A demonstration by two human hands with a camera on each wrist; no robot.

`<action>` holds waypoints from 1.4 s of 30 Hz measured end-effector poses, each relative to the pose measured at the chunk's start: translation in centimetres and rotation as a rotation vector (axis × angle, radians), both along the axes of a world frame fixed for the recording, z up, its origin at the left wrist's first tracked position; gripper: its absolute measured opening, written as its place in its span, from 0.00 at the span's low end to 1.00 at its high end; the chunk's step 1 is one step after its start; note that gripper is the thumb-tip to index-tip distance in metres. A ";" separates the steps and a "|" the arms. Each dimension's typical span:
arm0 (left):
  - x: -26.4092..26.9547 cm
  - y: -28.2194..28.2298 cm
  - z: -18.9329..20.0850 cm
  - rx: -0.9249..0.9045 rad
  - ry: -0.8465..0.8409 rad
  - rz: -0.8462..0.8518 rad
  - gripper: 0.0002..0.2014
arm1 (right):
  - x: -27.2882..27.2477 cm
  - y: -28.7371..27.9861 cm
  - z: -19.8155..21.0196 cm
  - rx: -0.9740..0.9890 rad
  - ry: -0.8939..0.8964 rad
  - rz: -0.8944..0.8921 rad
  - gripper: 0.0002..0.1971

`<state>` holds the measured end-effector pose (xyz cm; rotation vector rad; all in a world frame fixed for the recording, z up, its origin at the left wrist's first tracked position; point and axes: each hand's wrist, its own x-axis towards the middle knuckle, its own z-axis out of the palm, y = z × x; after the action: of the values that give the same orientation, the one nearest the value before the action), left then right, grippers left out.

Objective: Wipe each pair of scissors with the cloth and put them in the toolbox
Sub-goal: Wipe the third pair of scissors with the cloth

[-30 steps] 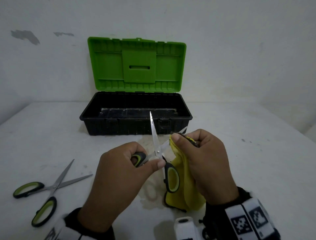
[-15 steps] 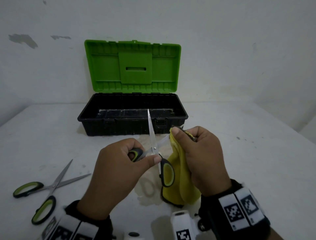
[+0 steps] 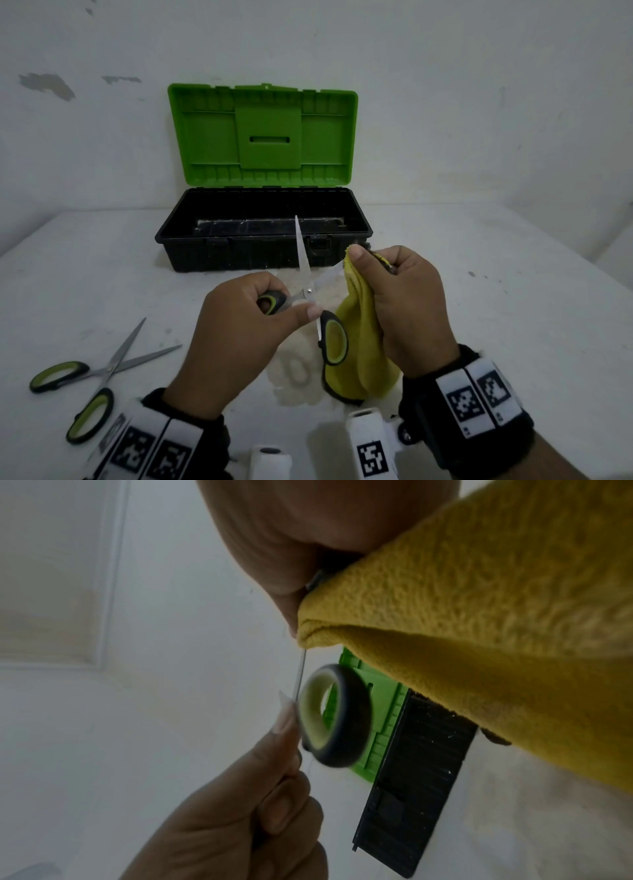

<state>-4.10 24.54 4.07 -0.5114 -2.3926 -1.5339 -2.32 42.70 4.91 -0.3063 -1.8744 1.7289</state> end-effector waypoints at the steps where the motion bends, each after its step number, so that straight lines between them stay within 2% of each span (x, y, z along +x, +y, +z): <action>1: 0.1 -0.1 0.0 0.009 -0.008 -0.005 0.19 | 0.1 0.0 -0.1 -0.003 0.005 0.007 0.17; 5: 0.4 -0.1 0.0 0.026 -0.024 -0.012 0.20 | -0.4 0.9 0.3 -0.013 0.058 -0.029 0.15; 8: 0.4 0.0 0.0 0.029 -0.044 0.002 0.20 | -0.9 2.0 0.7 -0.104 0.085 -0.047 0.14; 15: 0.0 0.2 0.2 0.050 -0.066 0.047 0.19 | 1.2 -0.1 -0.2 0.019 0.030 0.160 0.11; 21: 0.4 0.9 0.7 -0.044 0.002 0.076 0.20 | 1.6 -1.9 -1.2 0.022 0.025 0.184 0.09; 23: 0.5 0.9 0.7 -0.066 0.025 0.096 0.20 | 1.7 -2.1 -1.4 0.088 -0.013 0.184 0.10; 26: 0.7 0.9 0.7 -0.116 0.045 0.120 0.20 | 1.9 -2.3 -1.7 0.239 -0.051 0.201 0.21; 32: 0.6 0.9 0.8 -0.150 0.056 0.101 0.21 | 1.0 -1.8 -1.0 0.246 -0.023 0.083 0.24; 35: 0.4 0.9 0.9 -0.150 0.049 0.110 0.20 | 0.6 -1.4 -1.4 0.189 -0.022 0.033 0.28; 39: 0.5 0.7 0.7 -0.154 0.048 0.111 0.20 | 1.3 -1.8 -1.4 0.185 -0.063 0.128 0.23; 42: 0.6 0.7 0.4 -0.147 0.052 0.109 0.20 | 0.9 -1.0 -1.1 0.202 -0.056 0.097 0.23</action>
<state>-3.51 25.25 4.47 -0.4366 -2.4616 -1.2914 -1.41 41.70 3.80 -0.1890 -2.1163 1.5899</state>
